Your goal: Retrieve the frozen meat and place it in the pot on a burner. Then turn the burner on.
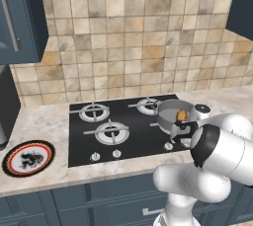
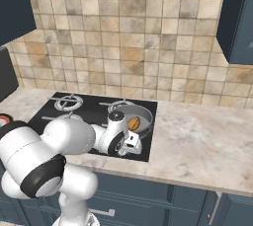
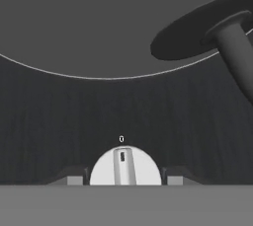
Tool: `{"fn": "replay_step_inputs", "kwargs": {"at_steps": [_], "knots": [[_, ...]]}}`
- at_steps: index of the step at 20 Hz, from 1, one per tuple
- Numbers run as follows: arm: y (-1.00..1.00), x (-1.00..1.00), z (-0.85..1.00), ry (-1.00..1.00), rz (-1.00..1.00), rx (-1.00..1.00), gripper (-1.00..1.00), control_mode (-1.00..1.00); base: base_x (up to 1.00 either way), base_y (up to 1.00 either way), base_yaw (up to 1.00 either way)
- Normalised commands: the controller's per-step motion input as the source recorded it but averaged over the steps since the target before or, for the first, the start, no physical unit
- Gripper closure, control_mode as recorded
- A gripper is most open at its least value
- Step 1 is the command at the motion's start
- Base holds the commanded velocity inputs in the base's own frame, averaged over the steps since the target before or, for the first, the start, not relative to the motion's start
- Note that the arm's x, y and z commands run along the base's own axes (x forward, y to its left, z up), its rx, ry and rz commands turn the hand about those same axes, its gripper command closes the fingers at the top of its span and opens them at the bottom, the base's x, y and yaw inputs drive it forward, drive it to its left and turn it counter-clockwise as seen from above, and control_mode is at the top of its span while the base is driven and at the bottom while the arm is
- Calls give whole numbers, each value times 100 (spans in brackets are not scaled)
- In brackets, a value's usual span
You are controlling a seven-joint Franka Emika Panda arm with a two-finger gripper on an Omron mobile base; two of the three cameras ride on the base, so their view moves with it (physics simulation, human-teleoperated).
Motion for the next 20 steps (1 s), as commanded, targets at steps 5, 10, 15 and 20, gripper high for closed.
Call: {"fn": "replay_step_inputs", "kwargs": {"at_steps": [5, 10, 15, 20], "knots": [[0, 0, 0, -1, 0, 0, 100, -100, 0, 0, 0], [0, 0, -5, 0, 0, 0, 100, -100, 0, 0, 0], [0, 0, -7, 0, 6, 0, 100, -100, 0, 0, 0], [0, 0, -14, 0, 12, 0, 100, -100, 0, 0, 0]]}}
